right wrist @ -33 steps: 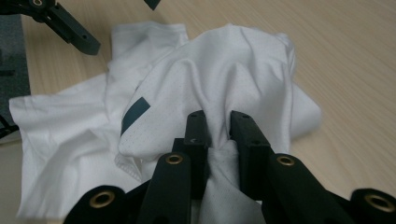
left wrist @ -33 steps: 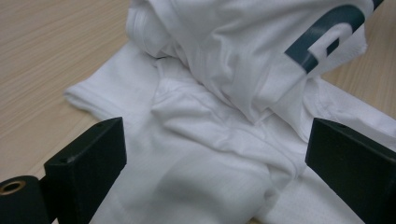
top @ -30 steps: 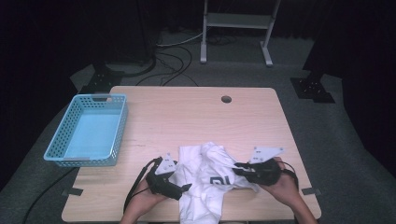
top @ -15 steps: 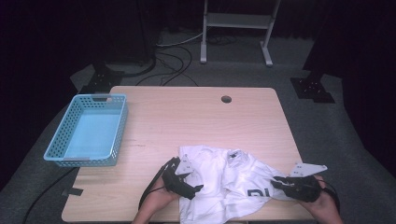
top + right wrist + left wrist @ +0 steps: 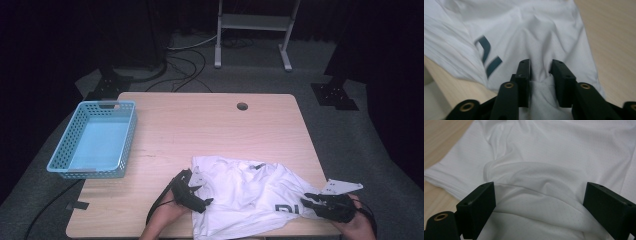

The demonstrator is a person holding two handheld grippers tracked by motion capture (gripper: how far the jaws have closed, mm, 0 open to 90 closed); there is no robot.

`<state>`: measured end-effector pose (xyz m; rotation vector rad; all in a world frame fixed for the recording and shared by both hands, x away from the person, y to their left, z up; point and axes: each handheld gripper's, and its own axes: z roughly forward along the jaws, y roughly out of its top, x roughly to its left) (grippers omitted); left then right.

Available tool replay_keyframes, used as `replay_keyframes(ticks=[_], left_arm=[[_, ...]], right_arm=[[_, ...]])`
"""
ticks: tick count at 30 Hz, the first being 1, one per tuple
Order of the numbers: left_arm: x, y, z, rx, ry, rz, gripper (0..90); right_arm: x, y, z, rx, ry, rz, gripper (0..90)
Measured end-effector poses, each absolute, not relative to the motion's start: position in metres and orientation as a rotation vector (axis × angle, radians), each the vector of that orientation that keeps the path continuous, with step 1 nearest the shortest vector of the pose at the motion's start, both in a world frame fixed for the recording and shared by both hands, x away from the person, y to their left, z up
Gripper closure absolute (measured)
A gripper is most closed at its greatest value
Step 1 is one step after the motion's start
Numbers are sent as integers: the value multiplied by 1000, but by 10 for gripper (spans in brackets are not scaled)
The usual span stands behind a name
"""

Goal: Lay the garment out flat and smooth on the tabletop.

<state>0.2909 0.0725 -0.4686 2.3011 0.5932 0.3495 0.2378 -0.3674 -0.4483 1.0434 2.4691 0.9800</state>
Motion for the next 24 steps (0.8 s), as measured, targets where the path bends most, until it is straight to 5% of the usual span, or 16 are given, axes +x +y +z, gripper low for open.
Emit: replay_keyframes(ticks=[5, 12, 24], left_arm=[[287, 52, -457, 2288, 517, 345, 104], [293, 32, -469, 2367, 501, 318, 136], [299, 92, -473, 2357, 591, 245, 125]], right_arm=[[244, -352, -431, 988, 2484, 1056, 527], [264, -323, -450, 959, 2579, 892, 525], [253, -271, -464, 815, 2564, 876, 413]])
